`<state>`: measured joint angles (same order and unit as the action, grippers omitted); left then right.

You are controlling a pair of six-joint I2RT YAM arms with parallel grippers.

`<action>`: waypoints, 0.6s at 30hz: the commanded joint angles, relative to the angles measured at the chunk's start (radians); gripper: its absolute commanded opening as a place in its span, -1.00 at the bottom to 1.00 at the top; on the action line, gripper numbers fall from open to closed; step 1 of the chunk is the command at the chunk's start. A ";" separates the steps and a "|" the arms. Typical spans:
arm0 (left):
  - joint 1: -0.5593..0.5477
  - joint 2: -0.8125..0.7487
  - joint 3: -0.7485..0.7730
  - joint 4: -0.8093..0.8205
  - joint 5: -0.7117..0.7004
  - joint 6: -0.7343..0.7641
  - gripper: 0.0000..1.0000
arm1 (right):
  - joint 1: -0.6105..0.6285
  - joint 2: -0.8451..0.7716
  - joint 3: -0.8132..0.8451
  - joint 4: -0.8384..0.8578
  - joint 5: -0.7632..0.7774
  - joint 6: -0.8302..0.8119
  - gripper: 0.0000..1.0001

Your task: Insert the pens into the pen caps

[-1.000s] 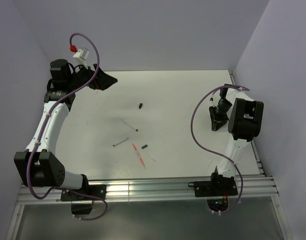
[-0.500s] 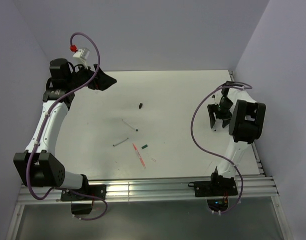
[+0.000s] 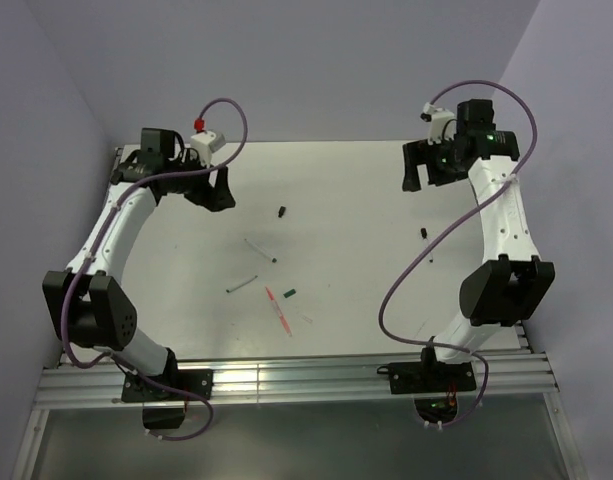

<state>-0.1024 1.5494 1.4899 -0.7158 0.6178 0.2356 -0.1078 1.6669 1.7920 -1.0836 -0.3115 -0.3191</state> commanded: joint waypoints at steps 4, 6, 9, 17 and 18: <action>-0.124 0.073 0.026 0.123 -0.262 -0.093 0.56 | 0.080 -0.032 -0.086 0.033 -0.144 0.097 1.00; -0.173 0.162 0.070 0.133 -0.288 -0.145 0.53 | 0.088 -0.047 -0.129 0.044 -0.182 0.097 1.00; -0.186 0.280 0.179 0.023 -0.230 -0.142 0.39 | 0.106 -0.077 -0.199 0.053 -0.167 0.066 1.00; -0.226 0.218 0.015 -0.254 -0.290 0.182 0.01 | 0.223 -0.113 -0.327 0.123 -0.084 0.090 1.00; -0.256 0.203 -0.015 -0.255 -0.309 0.182 0.02 | 0.223 -0.110 -0.330 0.126 -0.083 0.098 1.00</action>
<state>-0.3126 1.8427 1.5402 -0.8692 0.3798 0.3275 0.1215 1.6100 1.4593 -1.0279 -0.4160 -0.2436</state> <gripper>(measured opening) 0.511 0.997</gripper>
